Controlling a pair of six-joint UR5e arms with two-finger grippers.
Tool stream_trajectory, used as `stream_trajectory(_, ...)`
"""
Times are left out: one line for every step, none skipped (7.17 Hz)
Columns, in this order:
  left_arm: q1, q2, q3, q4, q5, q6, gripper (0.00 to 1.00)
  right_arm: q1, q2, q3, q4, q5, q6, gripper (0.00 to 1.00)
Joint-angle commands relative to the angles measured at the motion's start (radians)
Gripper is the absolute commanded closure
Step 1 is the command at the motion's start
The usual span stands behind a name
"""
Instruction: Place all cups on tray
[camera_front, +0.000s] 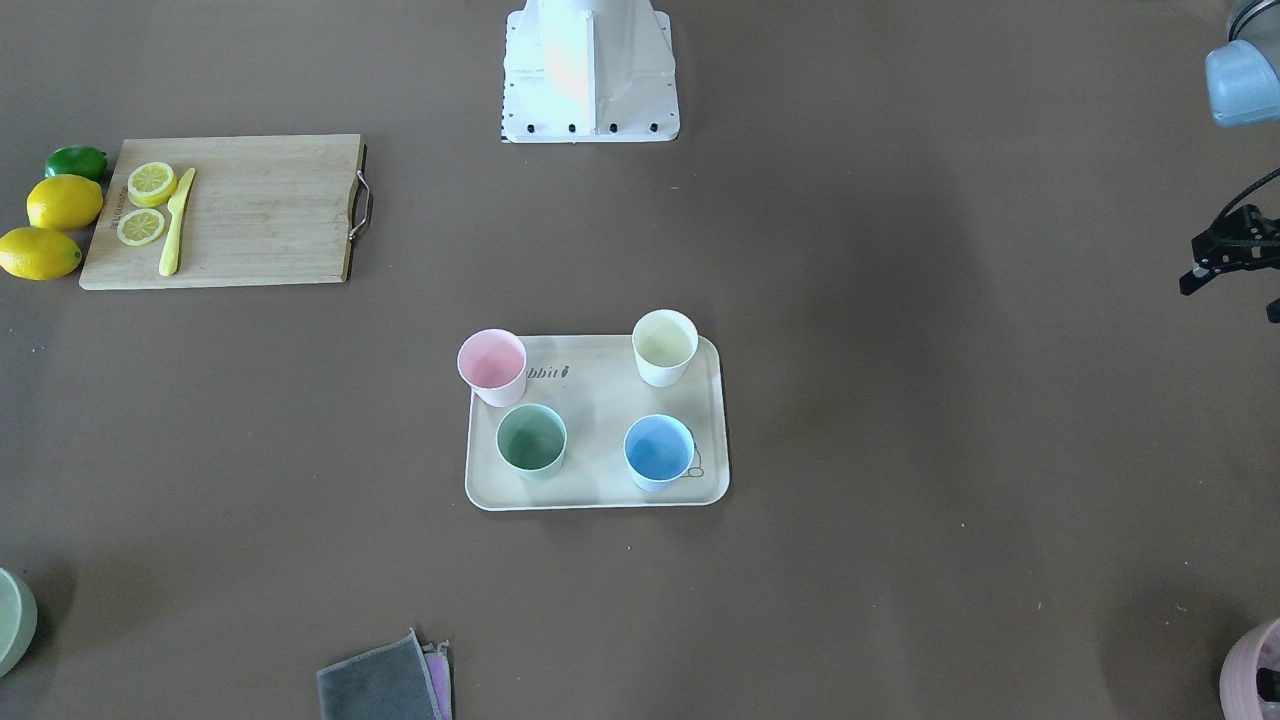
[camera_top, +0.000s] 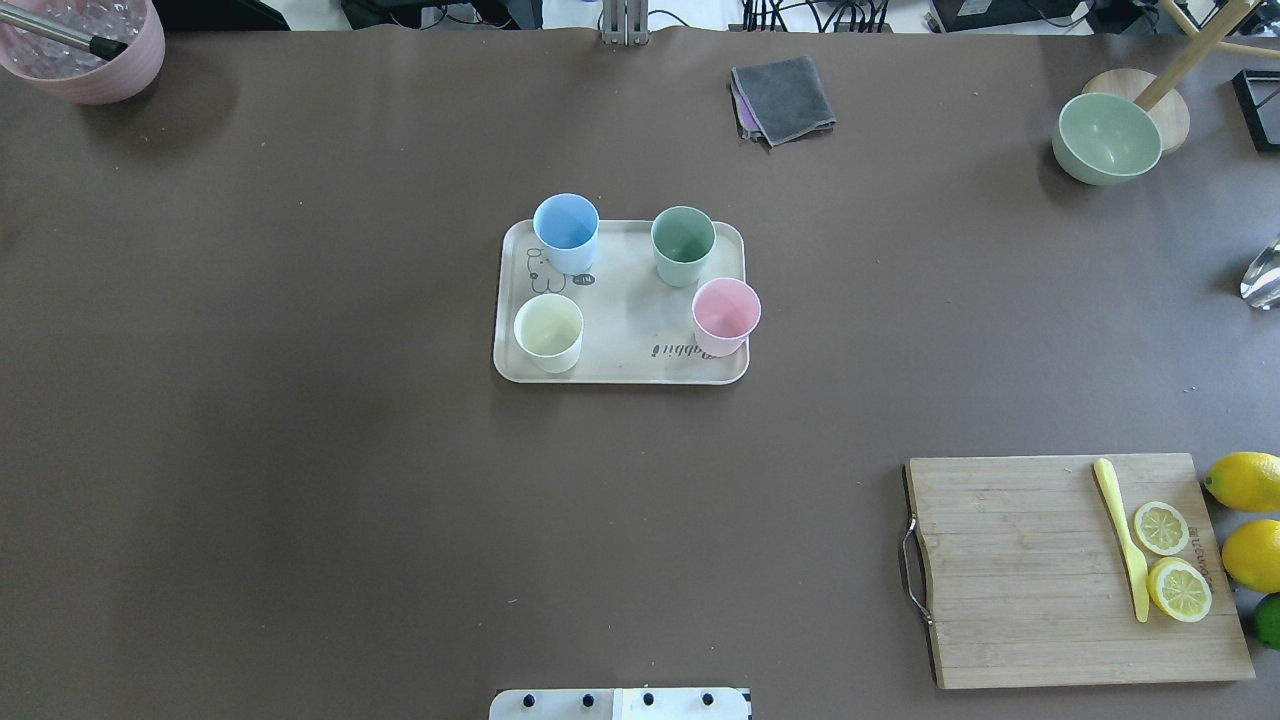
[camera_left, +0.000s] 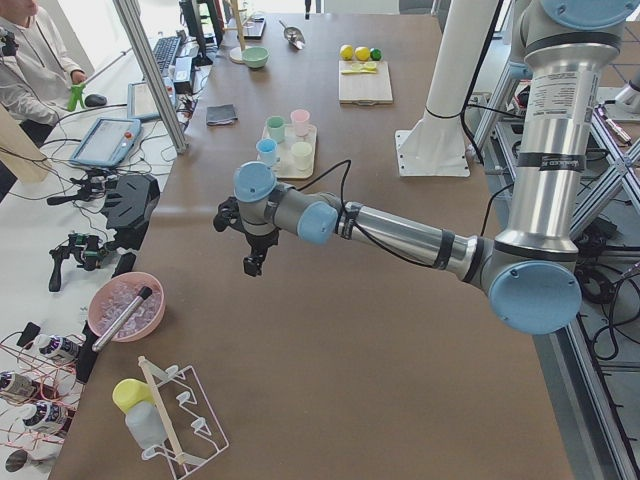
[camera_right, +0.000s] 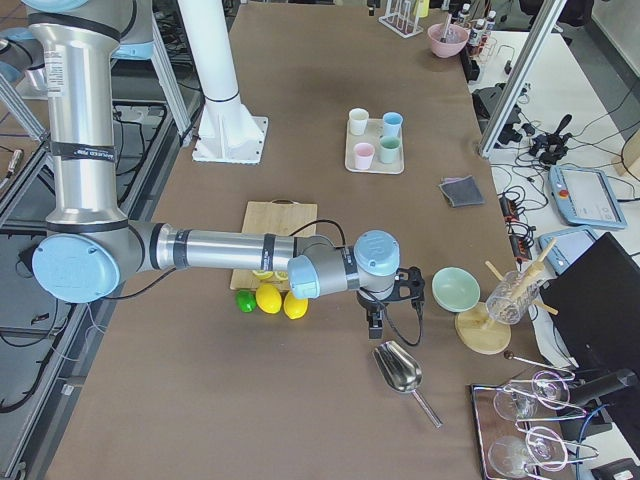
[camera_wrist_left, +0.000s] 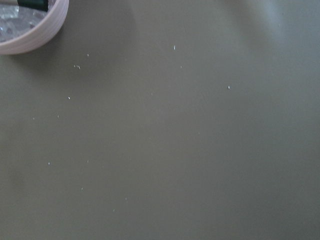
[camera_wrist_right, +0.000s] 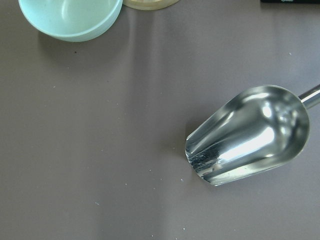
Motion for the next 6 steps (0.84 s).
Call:
stream_trajectory(-0.025,0.057,0.016,0.006,-0.009,0.04,0.02,0.015,-0.003,-0.002,-0.006,-0.002,-0.025,0.0)
stream_trajectory(-0.026,0.054,0.05,0.005,-0.017,-0.002,0.02,0.012,-0.001,-0.005,-0.006,-0.016,-0.026,0.0)
stream_trajectory(-0.04,0.051,0.046,0.005,-0.014,-0.007,0.02,0.019,-0.001,-0.003,-0.006,-0.016,-0.028,0.0)
stream_trajectory(-0.042,0.054,0.056,0.006,-0.013,-0.008,0.02,0.022,0.001,0.001,-0.004,-0.013,-0.026,0.0)
stream_trajectory(-0.067,0.051,0.053,0.005,-0.013,-0.005,0.02,0.021,0.005,0.003,-0.001,-0.013,-0.026,0.0)
stream_trajectory(-0.122,0.057,0.058,0.006,-0.011,-0.005,0.02,0.021,0.01,0.012,0.004,0.003,-0.028,0.0)
